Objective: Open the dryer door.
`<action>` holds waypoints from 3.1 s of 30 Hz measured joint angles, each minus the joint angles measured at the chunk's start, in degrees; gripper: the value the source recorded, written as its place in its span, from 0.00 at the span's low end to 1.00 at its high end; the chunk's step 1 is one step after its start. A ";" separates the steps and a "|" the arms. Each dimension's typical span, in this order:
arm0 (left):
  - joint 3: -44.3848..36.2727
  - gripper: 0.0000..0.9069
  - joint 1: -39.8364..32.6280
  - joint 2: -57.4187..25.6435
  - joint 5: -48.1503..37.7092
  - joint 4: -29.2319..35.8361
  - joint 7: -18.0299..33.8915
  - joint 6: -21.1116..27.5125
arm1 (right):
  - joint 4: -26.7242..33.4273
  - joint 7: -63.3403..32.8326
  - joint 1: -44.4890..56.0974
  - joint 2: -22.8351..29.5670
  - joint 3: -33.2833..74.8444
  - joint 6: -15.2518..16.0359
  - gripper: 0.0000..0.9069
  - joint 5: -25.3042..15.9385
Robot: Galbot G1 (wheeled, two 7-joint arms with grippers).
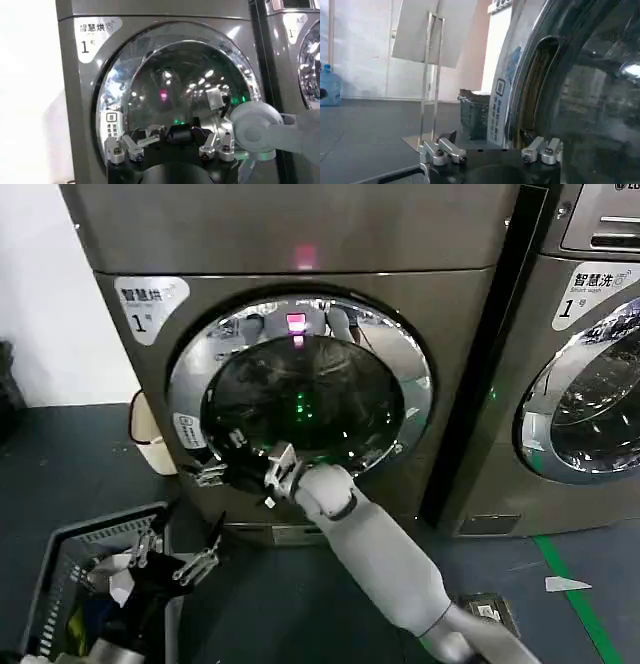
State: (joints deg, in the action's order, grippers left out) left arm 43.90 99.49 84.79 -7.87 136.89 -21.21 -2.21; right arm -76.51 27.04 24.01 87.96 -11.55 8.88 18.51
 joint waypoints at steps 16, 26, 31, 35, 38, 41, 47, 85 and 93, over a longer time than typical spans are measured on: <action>1.04 1.00 -0.28 -0.51 0.44 0.07 -1.16 1.15 | -0.09 5.44 0.18 -0.30 1.03 -0.16 1.00 3.11; 5.96 1.00 -1.89 -2.87 -5.26 -1.44 -2.55 2.82 | -1.36 10.91 1.41 -2.46 2.16 -0.12 1.00 5.15; 10.86 1.00 -3.71 -4.52 -8.87 -3.33 -2.95 4.77 | -1.45 14.00 2.21 -3.55 2.24 -2.09 1.00 5.14; 14.89 1.00 -5.58 -5.95 -11.60 -4.81 -3.17 7.63 | -1.83 17.09 2.76 -4.22 2.33 -2.94 1.00 6.96; 17.62 1.00 -6.65 -7.04 -12.66 -5.78 -3.50 8.48 | -1.82 19.16 2.81 -4.42 2.30 -3.44 1.00 7.39; 20.18 1.00 -7.45 -8.05 -13.73 -6.64 -3.28 9.37 | -1.79 21.53 3.09 -4.79 2.34 -3.71 1.00 7.40; 22.86 1.00 -8.32 -9.71 -13.08 -7.61 -4.94 11.64 | -1.81 27.25 4.01 -5.89 3.17 -4.80 1.00 6.25; 16.82 1.00 -20.37 -25.22 -29.45 -18.42 -15.85 12.05 | -9.08 50.14 8.46 -17.22 2.63 -9.57 1.00 12.80; 13.36 1.00 -24.05 -30.08 -34.61 -18.89 -16.11 12.16 | -12.61 53.89 10.86 -22.38 3.39 -10.42 1.00 14.66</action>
State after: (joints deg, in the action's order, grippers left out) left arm 57.27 75.43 54.71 -42.48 118.00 -37.32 9.94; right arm -89.13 80.94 34.87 65.59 -8.16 -1.54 33.17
